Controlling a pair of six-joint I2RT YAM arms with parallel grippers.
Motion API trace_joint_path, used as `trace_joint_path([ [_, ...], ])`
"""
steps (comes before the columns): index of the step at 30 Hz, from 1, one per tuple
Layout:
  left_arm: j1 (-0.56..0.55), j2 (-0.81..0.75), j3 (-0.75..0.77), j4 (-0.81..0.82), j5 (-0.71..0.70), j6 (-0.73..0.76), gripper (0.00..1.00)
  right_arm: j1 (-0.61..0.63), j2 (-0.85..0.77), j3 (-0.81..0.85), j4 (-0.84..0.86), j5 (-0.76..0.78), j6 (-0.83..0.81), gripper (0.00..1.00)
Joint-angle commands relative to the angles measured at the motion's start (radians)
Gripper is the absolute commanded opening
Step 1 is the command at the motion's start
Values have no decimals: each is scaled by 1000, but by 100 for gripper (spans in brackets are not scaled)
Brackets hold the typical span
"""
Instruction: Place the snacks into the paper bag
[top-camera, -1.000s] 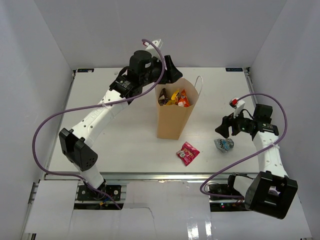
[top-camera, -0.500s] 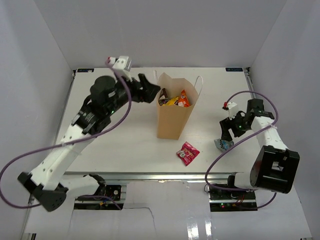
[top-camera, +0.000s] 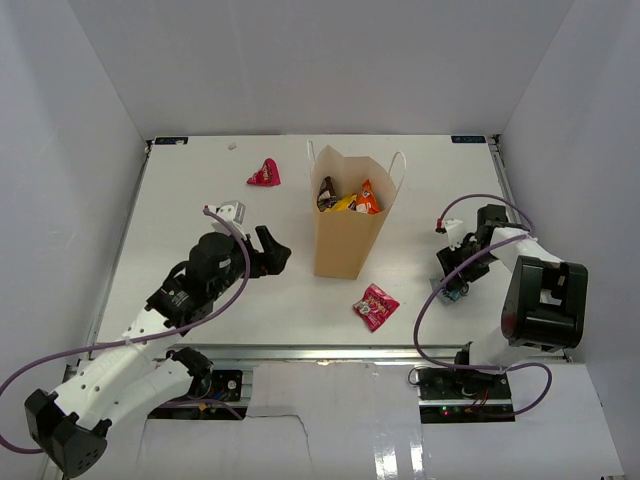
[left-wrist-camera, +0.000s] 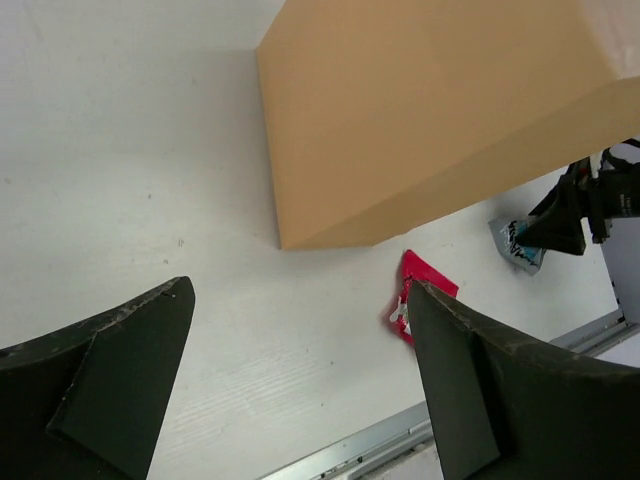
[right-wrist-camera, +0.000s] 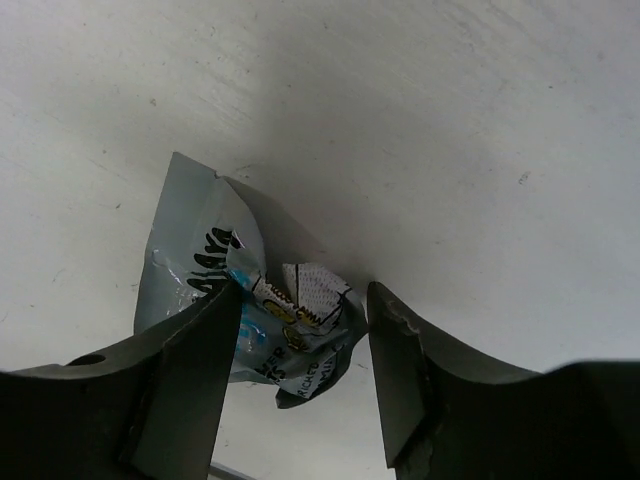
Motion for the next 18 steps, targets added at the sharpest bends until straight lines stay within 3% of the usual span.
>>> trace_joint_path([
  [1, -1, -18, -48, 38, 52, -81, 98, 3, 14, -21, 21, -29, -43, 57],
  [7, -1, -14, -153, 172, 227, -138, 98, 4, -38, -30, -22, -98, -79, 21],
  [10, -1, 12, -202, 254, 357, -140, 98, 3, -150, 2, -89, -225, -132, 9],
  [15, -1, 100, -239, 291, 547, -31, 98, 3, -385, 201, -158, -505, -214, 8],
  [18, -1, 123, -264, 329, 641, 6, 98, 26, -428, 378, -152, -646, -189, 8],
])
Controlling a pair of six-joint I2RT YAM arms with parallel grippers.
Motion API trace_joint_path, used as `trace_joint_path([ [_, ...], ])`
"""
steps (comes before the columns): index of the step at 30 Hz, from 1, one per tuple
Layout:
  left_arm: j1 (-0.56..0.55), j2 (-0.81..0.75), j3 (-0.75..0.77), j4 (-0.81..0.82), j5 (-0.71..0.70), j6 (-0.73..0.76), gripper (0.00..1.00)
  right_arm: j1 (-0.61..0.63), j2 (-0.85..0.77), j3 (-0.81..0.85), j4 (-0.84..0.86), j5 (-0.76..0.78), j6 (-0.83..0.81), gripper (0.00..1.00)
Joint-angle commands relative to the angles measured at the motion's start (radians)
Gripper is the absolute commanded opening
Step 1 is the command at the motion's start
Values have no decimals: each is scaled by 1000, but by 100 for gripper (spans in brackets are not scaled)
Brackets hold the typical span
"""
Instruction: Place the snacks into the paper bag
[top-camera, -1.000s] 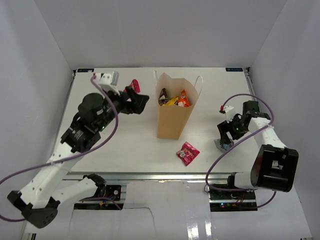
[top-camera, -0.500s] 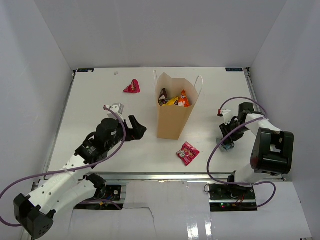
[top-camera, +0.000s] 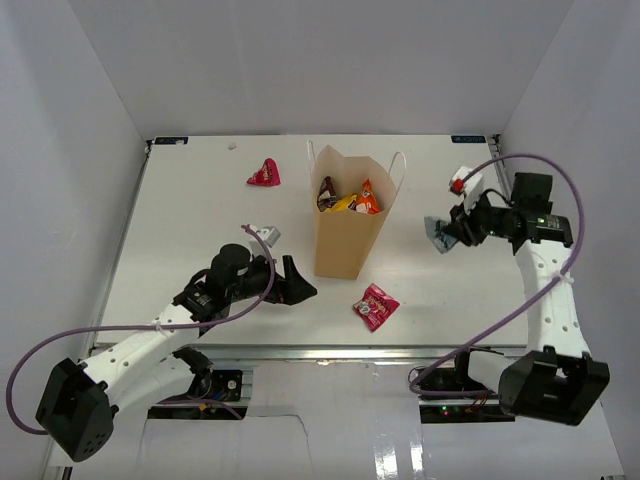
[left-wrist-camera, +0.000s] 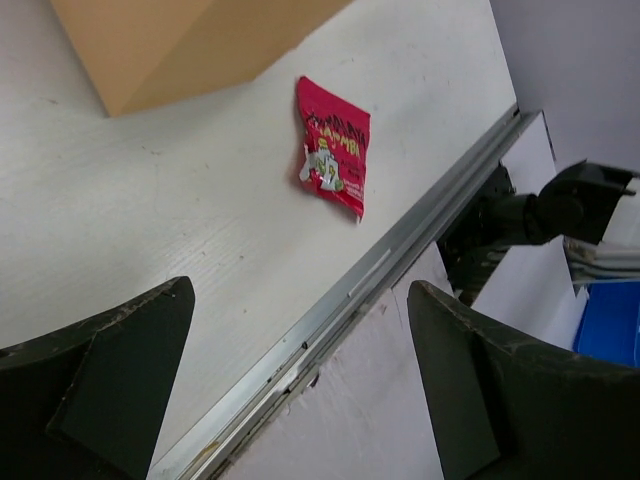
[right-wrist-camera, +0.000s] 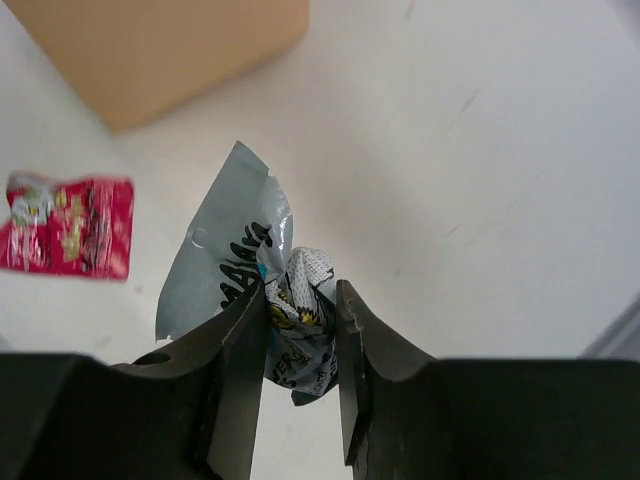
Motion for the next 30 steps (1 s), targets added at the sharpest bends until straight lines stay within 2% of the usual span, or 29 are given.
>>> trace_joint_path([
  [1, -3, 15, -38, 90, 181, 67, 98, 36, -60, 199, 41, -269, 50, 8],
  [3, -3, 16, -50, 124, 202, 78, 98, 113, -62, 304, 117, -287, 153, 8],
  [4, -4, 18, -55, 141, 212, 78, 98, 138, -62, 329, 163, -275, 256, 8],
  [5, -6, 20, -58, 146, 212, 78, 98, 196, -62, 352, 258, -257, 304, 8],
  [6, -7, 21, -58, 153, 210, 76, 98, 275, -59, 387, 305, -232, 345, 8],
  [8, -17, 29, -58, 157, 198, 75, 98, 340, -43, 423, 407, -166, 449, 8],
  [11, -38, 42, -60, 163, 148, 67, 98, 453, 48, 497, 464, -65, 516, 8],
  [17, -124, 67, -34, 169, 26, 62, 98, 645, 168, 503, 478, 252, 412, 9],
  [19, -159, 76, -24, 172, -29, 59, 98, 664, 191, 494, 483, 320, 396, 11],
  [22, -207, 95, -11, 181, -118, 56, 98, 670, 221, 495, 485, 365, 395, 25],
  [26, -283, 110, 18, 193, -260, 73, 98, 669, 212, 515, 478, 368, 389, 54],
  [29, -343, 141, 37, 201, -359, 95, 98, 667, 201, 550, 459, 355, 387, 66],
  [30, -371, 167, 51, 201, -376, 102, 98, 667, 195, 560, 452, 334, 386, 67],
])
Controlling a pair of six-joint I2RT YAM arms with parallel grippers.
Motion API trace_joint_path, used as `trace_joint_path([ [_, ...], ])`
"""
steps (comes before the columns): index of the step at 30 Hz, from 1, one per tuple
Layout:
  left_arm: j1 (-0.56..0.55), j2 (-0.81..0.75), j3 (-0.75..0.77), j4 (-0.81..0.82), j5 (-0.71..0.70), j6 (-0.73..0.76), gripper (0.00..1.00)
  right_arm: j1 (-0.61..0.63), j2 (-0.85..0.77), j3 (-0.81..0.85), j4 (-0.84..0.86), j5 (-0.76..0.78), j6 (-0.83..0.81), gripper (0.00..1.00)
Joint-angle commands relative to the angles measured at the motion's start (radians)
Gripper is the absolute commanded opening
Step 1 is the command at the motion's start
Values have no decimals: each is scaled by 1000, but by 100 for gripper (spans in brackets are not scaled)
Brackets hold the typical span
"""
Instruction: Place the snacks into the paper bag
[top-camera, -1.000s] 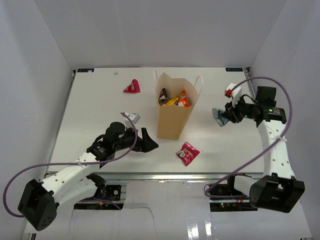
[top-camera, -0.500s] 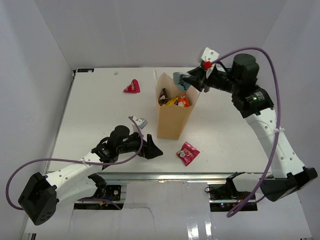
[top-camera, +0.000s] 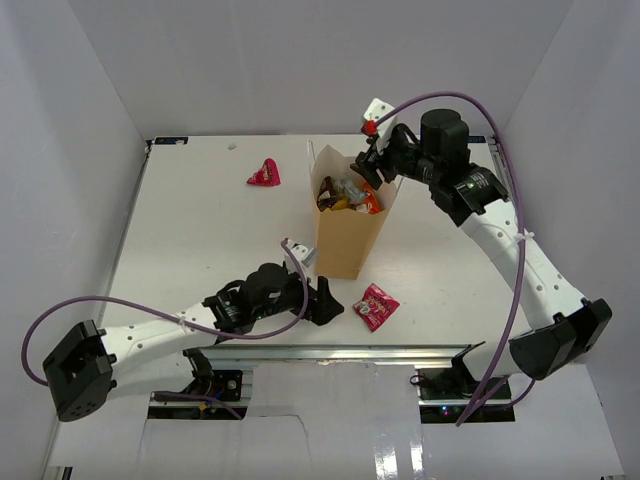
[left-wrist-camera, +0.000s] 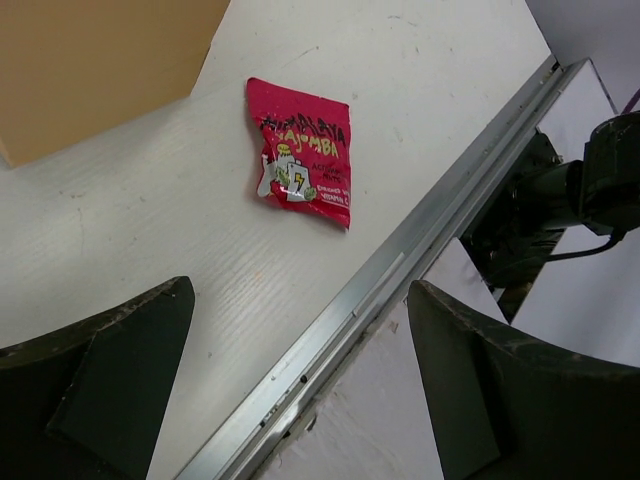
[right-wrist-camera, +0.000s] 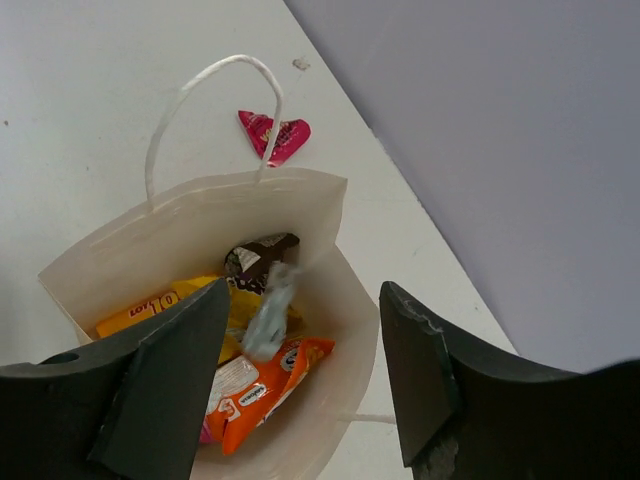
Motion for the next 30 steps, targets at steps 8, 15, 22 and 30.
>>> trace_joint_path([
  [8, -142, 216, 153, 43, -229, 130, 98, -225, -151, 87, -61, -241, 47, 74],
  [15, -182, 458, 346, -35, -320, 217, 97, -513, -335, -365, -107, -323, -26, 75],
  [22, -182, 710, 573, -204, -318, 273, 97, -697, -467, -654, -107, -375, 27, 75],
  [30, -182, 816, 668, -284, -259, 273, 87, -765, -468, -695, -104, -414, 52, 75],
])
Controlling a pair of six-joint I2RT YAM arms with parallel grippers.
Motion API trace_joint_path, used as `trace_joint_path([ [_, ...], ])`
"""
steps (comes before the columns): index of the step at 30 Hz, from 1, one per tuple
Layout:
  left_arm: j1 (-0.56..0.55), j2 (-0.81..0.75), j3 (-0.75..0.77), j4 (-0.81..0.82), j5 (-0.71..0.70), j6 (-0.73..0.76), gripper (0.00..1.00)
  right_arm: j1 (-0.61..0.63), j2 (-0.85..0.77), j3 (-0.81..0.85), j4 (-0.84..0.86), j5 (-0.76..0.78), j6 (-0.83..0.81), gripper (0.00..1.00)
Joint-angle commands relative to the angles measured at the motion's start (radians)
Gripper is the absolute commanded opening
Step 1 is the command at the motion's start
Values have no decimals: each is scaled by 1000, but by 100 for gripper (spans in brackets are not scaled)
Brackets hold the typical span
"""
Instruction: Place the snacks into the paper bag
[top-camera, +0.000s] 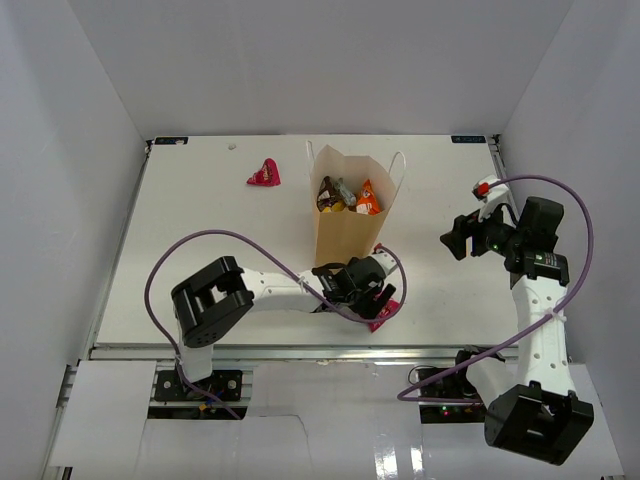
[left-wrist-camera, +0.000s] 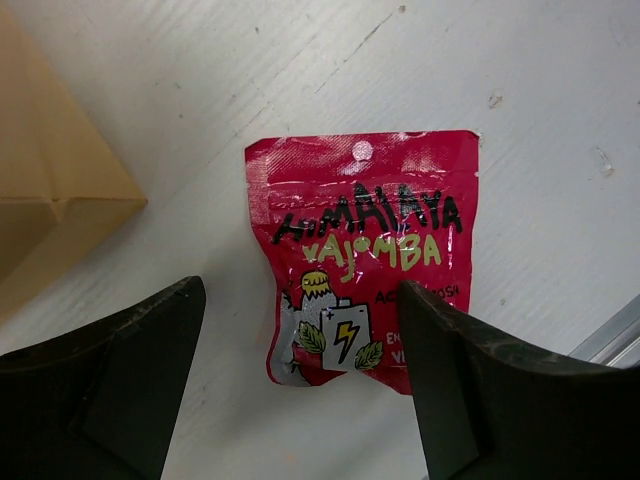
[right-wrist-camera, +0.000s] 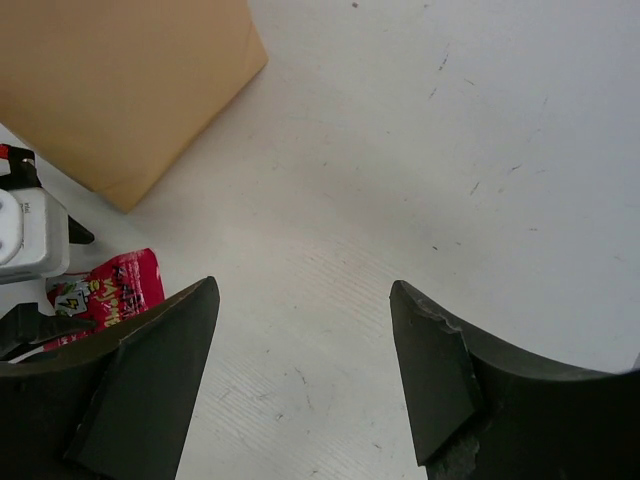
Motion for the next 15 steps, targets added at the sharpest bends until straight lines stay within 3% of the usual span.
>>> trace_joint_path([
  [1, -3, 17, 63, -76, 49, 15, 87, -17, 0, -8, 31, -47, 19, 75],
  [6, -3, 54, 91, -122, 109, -9, 80, -24, 12, -11, 32, -61, 20, 75],
  [15, -5, 23, 56, -122, 186, -32, 48, -26, 14, -24, 34, -69, 17, 75],
])
